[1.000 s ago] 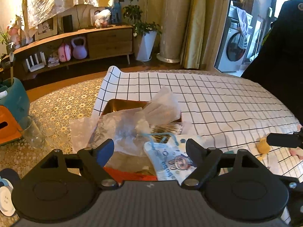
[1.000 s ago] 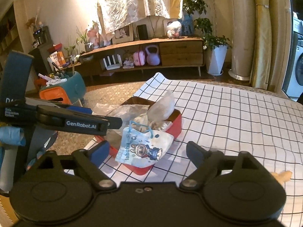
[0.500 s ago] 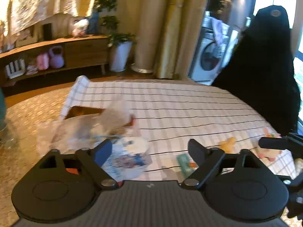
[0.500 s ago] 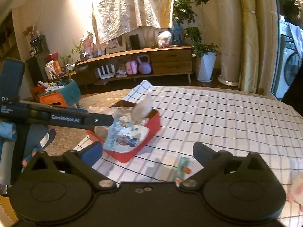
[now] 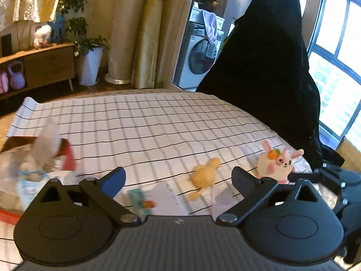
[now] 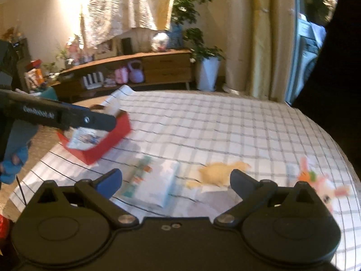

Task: Organize soft objects
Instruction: 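Withdraw both grippers from the tin back toward the duck and bunny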

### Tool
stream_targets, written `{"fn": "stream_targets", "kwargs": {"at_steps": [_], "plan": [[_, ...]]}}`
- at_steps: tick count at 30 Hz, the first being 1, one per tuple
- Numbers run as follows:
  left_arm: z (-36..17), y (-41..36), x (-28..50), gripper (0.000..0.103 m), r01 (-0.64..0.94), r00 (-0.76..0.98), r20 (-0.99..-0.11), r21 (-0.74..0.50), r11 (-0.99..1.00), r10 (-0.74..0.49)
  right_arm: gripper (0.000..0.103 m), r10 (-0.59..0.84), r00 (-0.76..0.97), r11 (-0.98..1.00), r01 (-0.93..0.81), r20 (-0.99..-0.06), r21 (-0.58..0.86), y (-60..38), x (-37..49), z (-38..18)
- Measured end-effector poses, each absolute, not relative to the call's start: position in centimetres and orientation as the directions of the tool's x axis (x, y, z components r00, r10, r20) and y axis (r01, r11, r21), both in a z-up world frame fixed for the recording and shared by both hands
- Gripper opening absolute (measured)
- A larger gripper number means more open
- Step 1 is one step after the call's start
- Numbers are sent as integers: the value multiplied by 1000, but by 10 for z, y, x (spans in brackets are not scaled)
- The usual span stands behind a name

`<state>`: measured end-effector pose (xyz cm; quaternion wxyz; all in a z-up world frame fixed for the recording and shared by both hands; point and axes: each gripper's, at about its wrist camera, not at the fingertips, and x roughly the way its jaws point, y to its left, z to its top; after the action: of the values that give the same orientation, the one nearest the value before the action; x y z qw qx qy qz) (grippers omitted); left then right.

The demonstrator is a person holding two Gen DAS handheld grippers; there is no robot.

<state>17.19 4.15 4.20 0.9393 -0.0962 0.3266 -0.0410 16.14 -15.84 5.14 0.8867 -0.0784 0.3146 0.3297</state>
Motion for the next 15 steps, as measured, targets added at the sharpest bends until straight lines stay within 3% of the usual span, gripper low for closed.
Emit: {"fn": "stream_targets", "kwargs": {"at_steps": [11,15], "plan": [[9,-16,226,101,102,755,-644,-69,992,-122,102,498,569,788,-612,-654,68,-173,175,7],[-9,-25,250,101,113,727,-674,-72,991,-132,101,478,567,799,-599,-670,63,-172,182,-10]]}}
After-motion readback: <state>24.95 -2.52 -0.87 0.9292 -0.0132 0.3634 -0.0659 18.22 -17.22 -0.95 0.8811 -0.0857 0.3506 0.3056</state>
